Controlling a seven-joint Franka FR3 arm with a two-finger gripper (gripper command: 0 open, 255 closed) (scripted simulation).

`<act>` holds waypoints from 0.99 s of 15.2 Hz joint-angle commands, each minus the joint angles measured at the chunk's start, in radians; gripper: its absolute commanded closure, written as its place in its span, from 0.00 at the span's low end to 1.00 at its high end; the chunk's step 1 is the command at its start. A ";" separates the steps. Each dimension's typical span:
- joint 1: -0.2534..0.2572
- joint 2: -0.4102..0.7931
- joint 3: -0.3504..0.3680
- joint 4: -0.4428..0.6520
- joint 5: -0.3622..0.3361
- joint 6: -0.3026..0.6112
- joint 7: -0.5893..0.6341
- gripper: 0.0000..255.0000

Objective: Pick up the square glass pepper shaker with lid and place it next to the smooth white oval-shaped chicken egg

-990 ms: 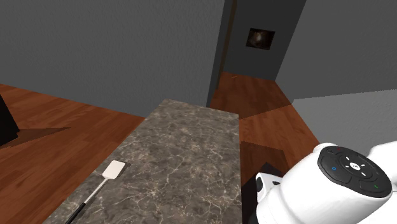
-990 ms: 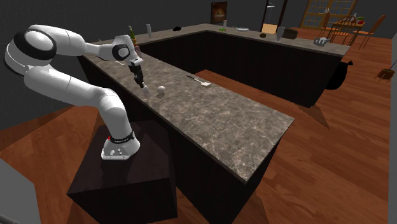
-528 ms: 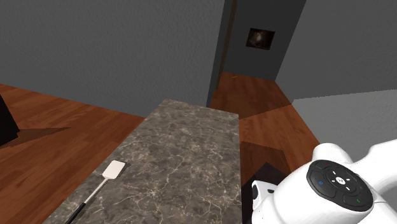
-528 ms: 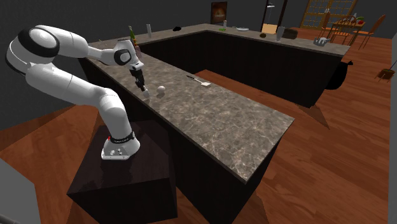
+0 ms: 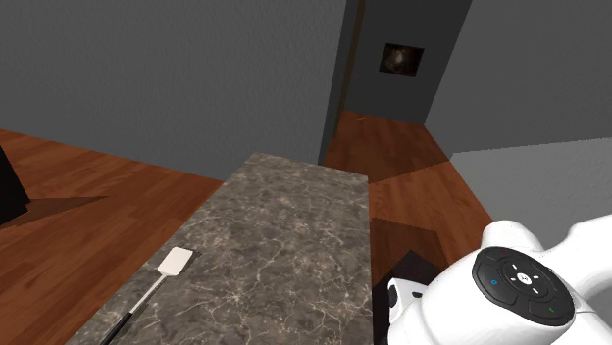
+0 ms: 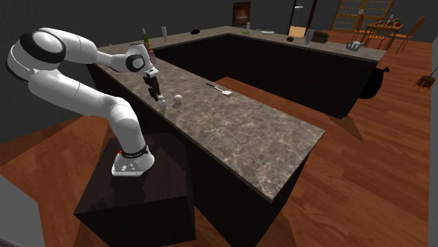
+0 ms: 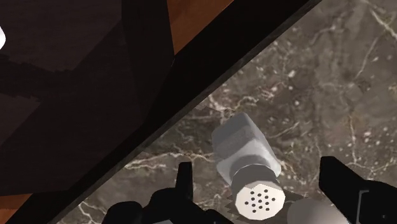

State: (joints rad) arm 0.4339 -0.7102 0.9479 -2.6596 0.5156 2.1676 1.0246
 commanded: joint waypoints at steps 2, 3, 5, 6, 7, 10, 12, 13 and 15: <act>0.000 0.000 0.000 0.000 0.000 0.000 0.000 0.00; 0.000 0.000 0.000 0.000 0.000 0.000 0.000 0.00; 0.018 -0.042 -0.047 0.037 -0.018 -0.083 0.001 0.00; 0.025 -0.060 -0.069 0.058 -0.027 -0.122 0.002 0.00; 0.029 -0.072 -0.085 0.075 -0.035 -0.152 0.003 0.00; 0.029 -0.072 -0.085 0.075 -0.035 -0.152 0.004 0.00; 0.029 -0.072 -0.085 0.075 -0.035 -0.152 0.004 0.00; 0.029 -0.072 -0.085 0.075 -0.035 -0.152 0.004 0.00; 0.029 -0.072 -0.085 0.075 -0.035 -0.152 0.004 0.00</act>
